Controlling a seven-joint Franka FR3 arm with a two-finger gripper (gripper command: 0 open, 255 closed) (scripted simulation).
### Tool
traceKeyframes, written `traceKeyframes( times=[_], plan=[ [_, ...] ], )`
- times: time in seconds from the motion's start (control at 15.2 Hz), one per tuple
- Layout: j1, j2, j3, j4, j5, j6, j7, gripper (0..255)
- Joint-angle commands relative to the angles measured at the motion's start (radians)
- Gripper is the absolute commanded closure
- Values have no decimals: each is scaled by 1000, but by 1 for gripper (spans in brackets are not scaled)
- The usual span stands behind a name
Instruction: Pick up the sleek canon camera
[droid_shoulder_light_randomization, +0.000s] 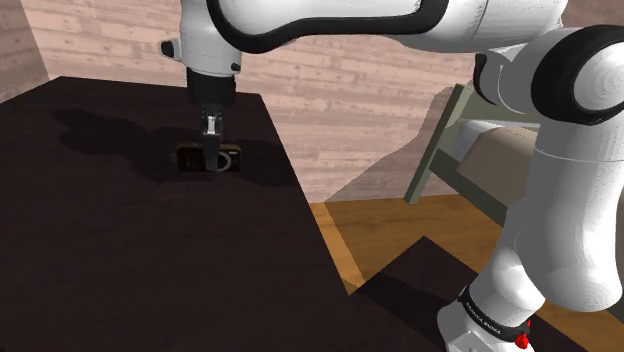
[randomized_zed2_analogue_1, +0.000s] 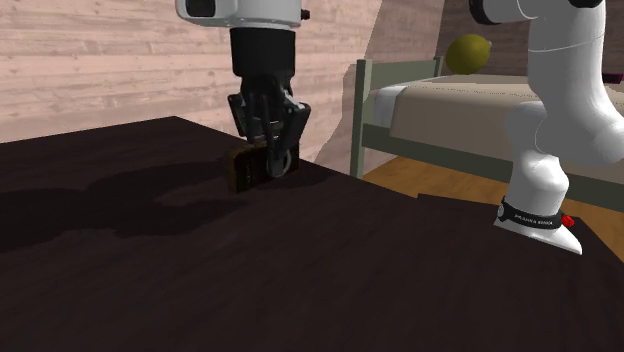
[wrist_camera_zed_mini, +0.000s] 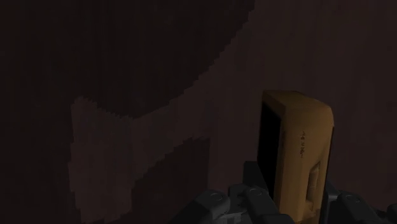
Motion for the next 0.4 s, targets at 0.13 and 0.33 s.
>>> traceKeyframes(
  times=[0.13, 0.33],
  plan=[
    [6, 9, 1, 66, -2, -58, 1, 255],
    [8, 12, 1, 85, -3, -74, 1, 255]
  ],
)
